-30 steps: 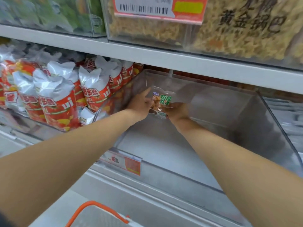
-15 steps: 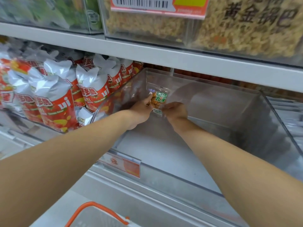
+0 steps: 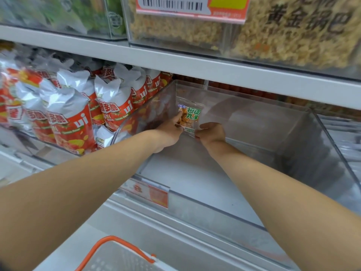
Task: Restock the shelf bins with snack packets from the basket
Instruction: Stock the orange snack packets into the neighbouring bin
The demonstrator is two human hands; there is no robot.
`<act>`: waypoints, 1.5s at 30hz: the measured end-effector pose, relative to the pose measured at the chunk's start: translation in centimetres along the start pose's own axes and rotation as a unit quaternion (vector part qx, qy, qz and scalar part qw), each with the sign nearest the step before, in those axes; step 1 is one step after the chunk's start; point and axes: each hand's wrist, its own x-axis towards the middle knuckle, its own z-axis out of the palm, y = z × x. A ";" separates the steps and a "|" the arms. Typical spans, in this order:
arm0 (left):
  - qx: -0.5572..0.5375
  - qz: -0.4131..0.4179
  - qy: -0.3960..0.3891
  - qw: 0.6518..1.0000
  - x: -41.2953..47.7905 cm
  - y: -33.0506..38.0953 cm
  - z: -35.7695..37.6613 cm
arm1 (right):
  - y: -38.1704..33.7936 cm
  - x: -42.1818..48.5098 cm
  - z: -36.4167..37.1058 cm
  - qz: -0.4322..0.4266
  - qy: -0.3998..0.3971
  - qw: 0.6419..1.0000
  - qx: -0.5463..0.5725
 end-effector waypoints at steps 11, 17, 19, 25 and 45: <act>0.012 0.016 0.093 0.995 -7.6 3.0 -1.7 | -3.4 -9.2 -6.3 -0.113 -0.028 0.992 -0.057; 0.052 0.073 0.196 0.976 -17.3 4.6 -2.2 | -3.8 -19.1 -10.6 -0.310 -0.041 0.936 -0.162; 0.059 0.077 0.195 0.976 -20.3 4.3 -2.1 | -3.4 -21.9 -11.3 -0.364 -0.039 0.910 -0.195; 0.062 0.028 0.101 0.993 -27.1 -0.2 -0.5 | 1.0 -29.4 -11.1 -0.476 -0.049 0.851 -0.214; 0.208 -0.084 -0.296 0.929 -31.0 -16.0 6.0 | 27.2 -34.0 -6.5 -0.083 -0.471 0.677 -0.559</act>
